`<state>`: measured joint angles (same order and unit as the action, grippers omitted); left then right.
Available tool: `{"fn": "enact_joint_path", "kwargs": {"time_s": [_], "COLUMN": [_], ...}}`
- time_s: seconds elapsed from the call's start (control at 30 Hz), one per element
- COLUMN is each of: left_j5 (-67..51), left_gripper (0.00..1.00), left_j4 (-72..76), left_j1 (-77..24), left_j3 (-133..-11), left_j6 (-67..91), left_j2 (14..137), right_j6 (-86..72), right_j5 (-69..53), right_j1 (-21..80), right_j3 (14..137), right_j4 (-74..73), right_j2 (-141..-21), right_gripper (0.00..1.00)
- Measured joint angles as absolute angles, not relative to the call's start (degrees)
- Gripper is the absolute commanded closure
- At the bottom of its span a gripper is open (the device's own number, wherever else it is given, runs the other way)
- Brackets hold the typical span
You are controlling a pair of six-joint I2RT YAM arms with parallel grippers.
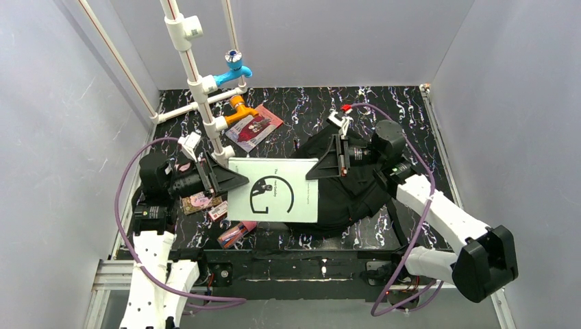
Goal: Pack the student bag
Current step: Pick up the book from the center of the board.
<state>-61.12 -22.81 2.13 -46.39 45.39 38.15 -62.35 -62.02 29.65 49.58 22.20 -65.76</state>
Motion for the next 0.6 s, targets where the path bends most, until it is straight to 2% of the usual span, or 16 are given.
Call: {"fn": "enact_joint_path", "kwargs": {"time_s": [0.13, 0.33, 0.47, 0.6], "left_j5": [-64.95, -67.55, -68.75, -68.79], "left_gripper": [0.48, 0.50, 0.56, 0.78], "left_j4": [-15.57, -8.27, -5.54, -3.90], "left_j1": [0.49, -2.04, -3.09, -3.55], "left_j3": [-45.52, -41.60, -39.94, -39.72], "left_j6": [49.84, 54.92, 57.28, 58.41], "left_j2": [38.06, 36.05, 35.11, 35.09], "right_j6": [-63.75, -65.10, -67.09, -68.88], "right_j5": [-65.25, -67.85, -68.49, -68.99], "right_j1": [29.69, 29.21, 29.17, 28.29], "right_j3": [49.58, 49.60, 49.60, 49.80], "right_j4": [24.71, 29.04, 32.67, 35.51], "right_j2": [-68.75, -71.48, -73.36, -74.83], "right_gripper": [0.99, 0.99, 0.99, 0.99]}}
